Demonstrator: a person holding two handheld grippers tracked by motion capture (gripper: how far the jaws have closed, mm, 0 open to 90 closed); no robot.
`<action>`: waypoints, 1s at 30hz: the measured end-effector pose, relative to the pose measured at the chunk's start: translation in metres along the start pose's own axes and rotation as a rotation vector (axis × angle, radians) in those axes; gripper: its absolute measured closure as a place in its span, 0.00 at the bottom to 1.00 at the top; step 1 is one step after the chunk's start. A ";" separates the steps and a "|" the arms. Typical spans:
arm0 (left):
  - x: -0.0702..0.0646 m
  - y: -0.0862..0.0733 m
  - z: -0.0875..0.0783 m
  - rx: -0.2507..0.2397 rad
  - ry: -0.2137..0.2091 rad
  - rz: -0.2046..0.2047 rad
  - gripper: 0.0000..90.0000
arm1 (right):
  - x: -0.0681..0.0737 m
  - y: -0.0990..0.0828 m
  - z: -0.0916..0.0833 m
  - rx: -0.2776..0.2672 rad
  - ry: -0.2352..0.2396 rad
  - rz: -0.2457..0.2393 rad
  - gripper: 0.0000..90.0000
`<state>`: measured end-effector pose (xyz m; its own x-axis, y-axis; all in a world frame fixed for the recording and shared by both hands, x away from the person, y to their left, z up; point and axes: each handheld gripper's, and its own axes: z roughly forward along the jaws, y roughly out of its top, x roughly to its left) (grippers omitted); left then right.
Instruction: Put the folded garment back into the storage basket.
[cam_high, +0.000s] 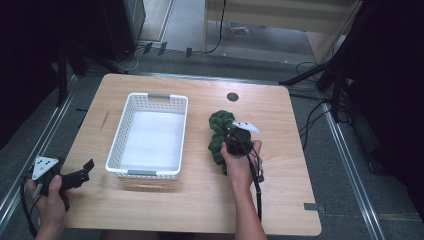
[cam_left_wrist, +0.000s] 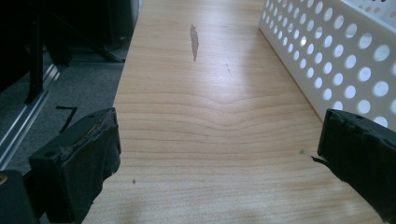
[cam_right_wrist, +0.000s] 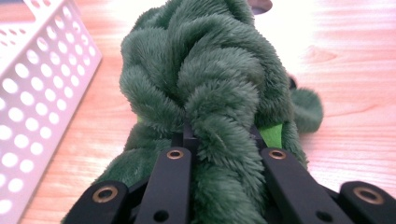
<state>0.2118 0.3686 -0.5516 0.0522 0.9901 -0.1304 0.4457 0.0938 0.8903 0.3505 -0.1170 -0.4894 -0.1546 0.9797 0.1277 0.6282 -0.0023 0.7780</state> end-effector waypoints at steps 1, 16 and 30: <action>0.000 0.000 0.000 0.002 0.001 0.000 0.00 | 0.000 0.002 -0.002 0.000 0.004 0.008 0.90; 0.000 0.000 -0.001 -0.004 0.000 -0.003 0.00 | 0.015 0.031 -0.027 -0.038 0.010 0.015 0.89; 0.000 0.000 0.000 -0.002 0.002 -0.004 0.00 | 0.030 0.050 -0.040 -0.049 0.032 0.004 0.89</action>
<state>0.2115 0.3691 -0.5515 0.0490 0.9899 -0.1333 0.4438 0.0980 0.8908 0.3466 -0.0954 -0.4222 -0.1772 0.9727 0.1500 0.5910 -0.0167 0.8065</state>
